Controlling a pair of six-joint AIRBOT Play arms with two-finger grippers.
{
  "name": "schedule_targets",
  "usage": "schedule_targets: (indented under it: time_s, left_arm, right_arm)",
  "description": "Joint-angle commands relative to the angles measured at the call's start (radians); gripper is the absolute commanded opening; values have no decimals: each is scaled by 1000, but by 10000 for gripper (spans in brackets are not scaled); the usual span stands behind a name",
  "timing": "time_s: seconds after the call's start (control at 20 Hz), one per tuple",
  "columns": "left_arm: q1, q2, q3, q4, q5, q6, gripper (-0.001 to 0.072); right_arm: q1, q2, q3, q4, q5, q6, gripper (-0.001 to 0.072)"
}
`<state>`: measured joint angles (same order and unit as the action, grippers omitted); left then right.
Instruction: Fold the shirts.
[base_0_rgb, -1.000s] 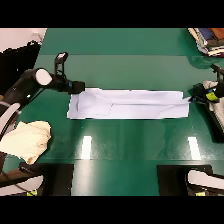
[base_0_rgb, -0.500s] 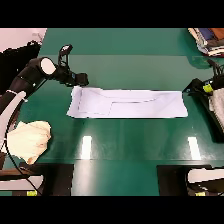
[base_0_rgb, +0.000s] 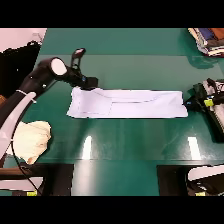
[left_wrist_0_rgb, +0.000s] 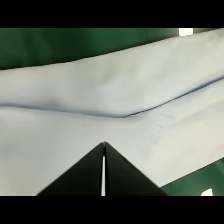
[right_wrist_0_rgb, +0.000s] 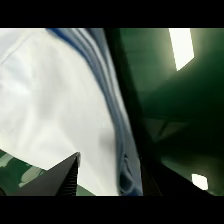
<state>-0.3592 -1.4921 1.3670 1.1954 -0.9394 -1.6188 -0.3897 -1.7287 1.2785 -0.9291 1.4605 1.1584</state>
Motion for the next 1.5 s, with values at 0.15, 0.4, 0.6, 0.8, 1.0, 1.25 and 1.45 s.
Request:
schedule_targets:
  time_s: [0.15, 0.4, 0.6, 0.8, 1.0, 1.25, 1.45]
  left_arm:
    - [-85, -129, 5, -235, 150, 11, 29]
    - [-142, -229, 107, -282, 151, 39, 28]
    - [-202, -341, 246, -283, 113, 39, 28]
    - [-258, -420, 318, -285, 116, 36, 28]
    - [-269, -455, 318, -291, 119, 21, 28]
    - [-264, -454, 318, -286, 120, 23, 28]
    - [-191, -451, 416, -150, -100, 27, 27]
  right_arm:
    - [87, -50, -13, 73, -24, -77, 73]
    - [93, 111, -13, 127, -34, -106, 13]
    - [152, 261, 95, 285, 9, -60, 13]
    - [306, 329, 262, 283, 6, 64, 12]
    - [468, 328, 384, 284, -4, 103, 13]
    - [602, 328, 423, 283, -40, 109, 13]
    - [682, 324, 422, 280, -90, 67, 13]
